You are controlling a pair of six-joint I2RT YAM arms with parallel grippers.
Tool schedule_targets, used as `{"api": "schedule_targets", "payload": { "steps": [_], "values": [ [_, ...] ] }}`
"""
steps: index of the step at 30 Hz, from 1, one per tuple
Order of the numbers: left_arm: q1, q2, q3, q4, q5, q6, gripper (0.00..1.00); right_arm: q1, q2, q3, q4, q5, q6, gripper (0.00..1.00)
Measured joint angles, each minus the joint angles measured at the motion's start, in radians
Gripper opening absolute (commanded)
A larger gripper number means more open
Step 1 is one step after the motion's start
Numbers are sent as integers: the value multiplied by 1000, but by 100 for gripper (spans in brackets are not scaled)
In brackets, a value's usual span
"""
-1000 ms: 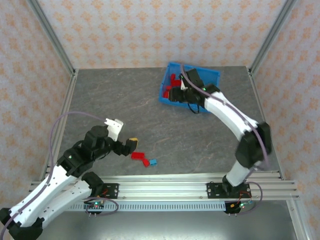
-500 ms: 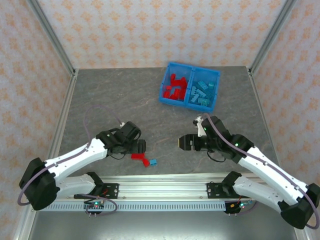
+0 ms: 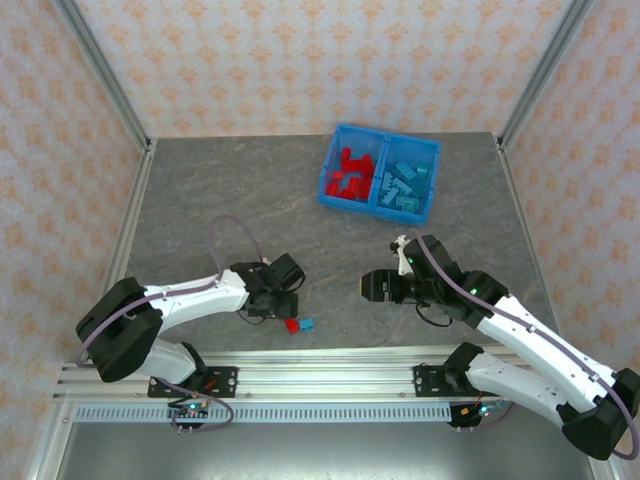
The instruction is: Sort the legos into containers by color
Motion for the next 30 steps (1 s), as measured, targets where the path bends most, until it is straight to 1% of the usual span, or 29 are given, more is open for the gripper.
{"api": "schedule_targets", "payload": {
  "steps": [3, 5, 10, 13, 18, 20, 22, 25, 28, 30],
  "values": [
    [0, 1, 2, 22, 0, -5, 50, 0, -5, 0, 0, -3, 0, 75],
    [0, 2, 2, 26, -3, -6, 48, 0, -5, 0, -1, -17, -1, 75],
    [-2, 2, 14, 24, -21, -5, 48, 0, -8, 2, 0, -85, 0, 75],
    [-2, -3, 68, 3, -38, 6, 47, 0, -17, 10, 0, -106, 1, 76],
    [-2, -7, 270, -2, -56, 60, 47, 0, -67, 30, 0, -86, 7, 76],
    [-2, 8, 356, 8, -65, 87, 48, 0, -97, 34, 0, -55, 16, 76],
    [-2, 53, 457, 24, -75, 121, 48, 0, -135, 35, -1, -9, 28, 76],
    [-2, 174, 628, 73, -100, 188, 47, 0, -198, 38, -13, 81, 45, 76],
    [-2, 325, 806, 127, -117, 259, 47, 0, -261, 48, -39, 167, 57, 76],
    [-2, 448, 956, 156, -126, 308, 47, 0, -304, 53, -62, 221, 68, 76]
  ]
}}
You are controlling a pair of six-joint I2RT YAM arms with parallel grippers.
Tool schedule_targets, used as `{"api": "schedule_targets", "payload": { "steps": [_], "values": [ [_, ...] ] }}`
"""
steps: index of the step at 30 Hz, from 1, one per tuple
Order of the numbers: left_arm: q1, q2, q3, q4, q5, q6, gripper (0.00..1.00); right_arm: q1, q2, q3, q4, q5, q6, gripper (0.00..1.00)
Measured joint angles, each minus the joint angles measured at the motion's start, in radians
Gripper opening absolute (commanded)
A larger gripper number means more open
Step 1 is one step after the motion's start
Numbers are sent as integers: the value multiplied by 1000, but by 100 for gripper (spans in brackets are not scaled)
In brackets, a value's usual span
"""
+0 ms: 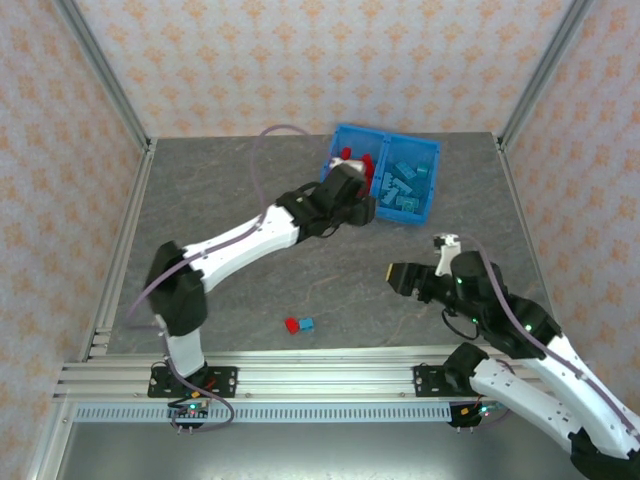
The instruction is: Sort the legos into containers by color
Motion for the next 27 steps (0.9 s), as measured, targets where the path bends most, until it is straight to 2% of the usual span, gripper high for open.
{"api": "schedule_targets", "payload": {
  "steps": [3, 8, 14, 19, 22, 27],
  "values": [
    [0, 185, 245, 12, -3, 58, 47, 0, -53, 13, -39, 58, 11, 76],
    [8, 411, 550, -24, -58, 93, 46, 0, -87, 20, -90, 106, 29, 76],
    [99, 628, 881, -101, -122, 89, 45, 0, -89, 20, -114, 118, 33, 76],
    [202, 721, 966, -101, -122, 86, 49, 0, -89, 20, -114, 124, 33, 76],
    [234, 757, 966, -94, -117, 94, 60, 0, -89, 19, -114, 124, 38, 76],
    [221, 780, 966, -98, -101, 108, 77, 0, -89, 16, -113, 124, 50, 76]
  ]
}}
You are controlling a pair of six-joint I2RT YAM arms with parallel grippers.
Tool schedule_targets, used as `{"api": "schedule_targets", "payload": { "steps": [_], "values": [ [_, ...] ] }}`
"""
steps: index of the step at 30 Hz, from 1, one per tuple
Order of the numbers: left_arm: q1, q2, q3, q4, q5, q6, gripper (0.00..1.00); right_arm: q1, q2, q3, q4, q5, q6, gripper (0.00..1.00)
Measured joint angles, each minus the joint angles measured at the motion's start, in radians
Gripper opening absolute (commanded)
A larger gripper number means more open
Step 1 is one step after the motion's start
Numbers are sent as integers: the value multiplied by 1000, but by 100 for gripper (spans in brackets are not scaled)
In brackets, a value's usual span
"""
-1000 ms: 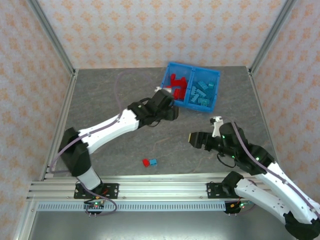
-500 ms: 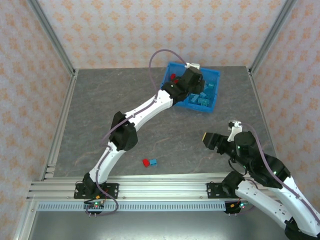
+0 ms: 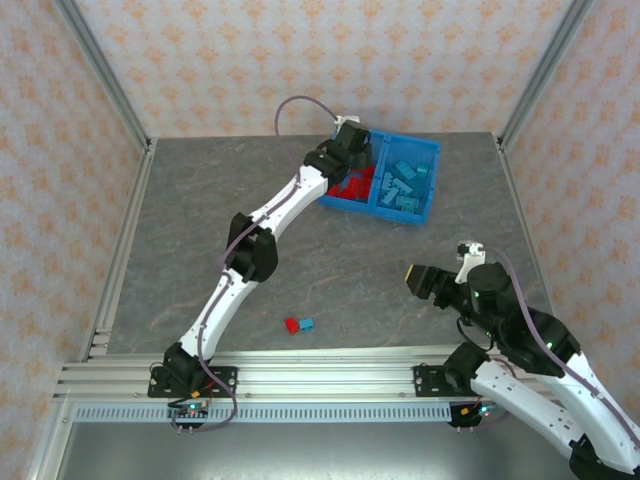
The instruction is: Sort the legos into containers by color
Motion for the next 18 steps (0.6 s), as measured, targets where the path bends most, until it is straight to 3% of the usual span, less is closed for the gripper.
{"api": "schedule_targets", "payload": {
  "steps": [6, 12, 18],
  "values": [
    [-42, -72, -37, -8, 18, 13, 90, 0, 5, 0, 3, 0, 10, 76],
    [-84, -359, -235, -16, 23, 20, 92, 0, 26, 0, 11, -35, 28, 76],
    [-132, -893, -793, 55, 27, 45, 100, 1, 132, -20, 49, -150, 31, 72]
  ]
}}
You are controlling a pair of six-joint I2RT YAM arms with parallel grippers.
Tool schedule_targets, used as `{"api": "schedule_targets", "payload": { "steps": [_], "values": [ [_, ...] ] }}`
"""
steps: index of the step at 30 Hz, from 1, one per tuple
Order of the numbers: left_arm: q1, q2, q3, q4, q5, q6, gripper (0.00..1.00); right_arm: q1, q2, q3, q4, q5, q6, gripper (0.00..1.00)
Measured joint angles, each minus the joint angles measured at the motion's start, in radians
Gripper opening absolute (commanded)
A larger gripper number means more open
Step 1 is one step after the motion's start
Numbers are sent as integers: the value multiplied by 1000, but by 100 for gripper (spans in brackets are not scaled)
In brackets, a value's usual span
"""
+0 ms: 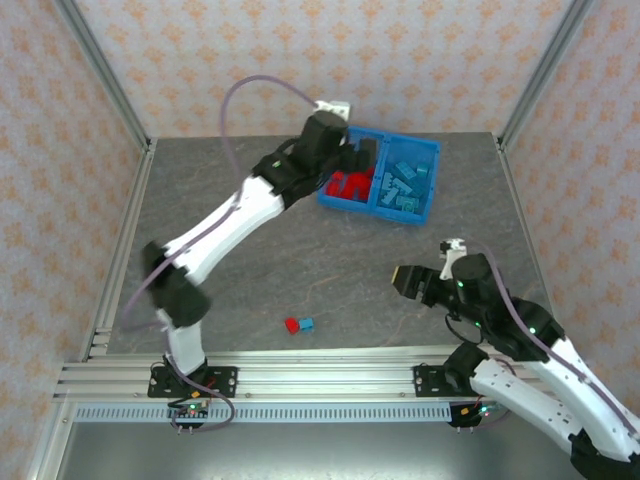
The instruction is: Sort the legos into containers by color
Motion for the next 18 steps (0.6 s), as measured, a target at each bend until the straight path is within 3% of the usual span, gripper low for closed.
{"api": "schedule_targets", "payload": {
  "steps": [4, 9, 18],
  "values": [
    [-74, -357, -343, 12, 13, 55, 100, 63, 174, -15, 52, -67, -3, 72],
    [-94, -743, -642, -69, 140, 209, 100, 197, 397, -13, 159, -112, -24, 72],
    [-95, -1223, -1059, -334, 407, 828, 100, 361, 845, 62, 324, -132, -66, 76]
  ]
}}
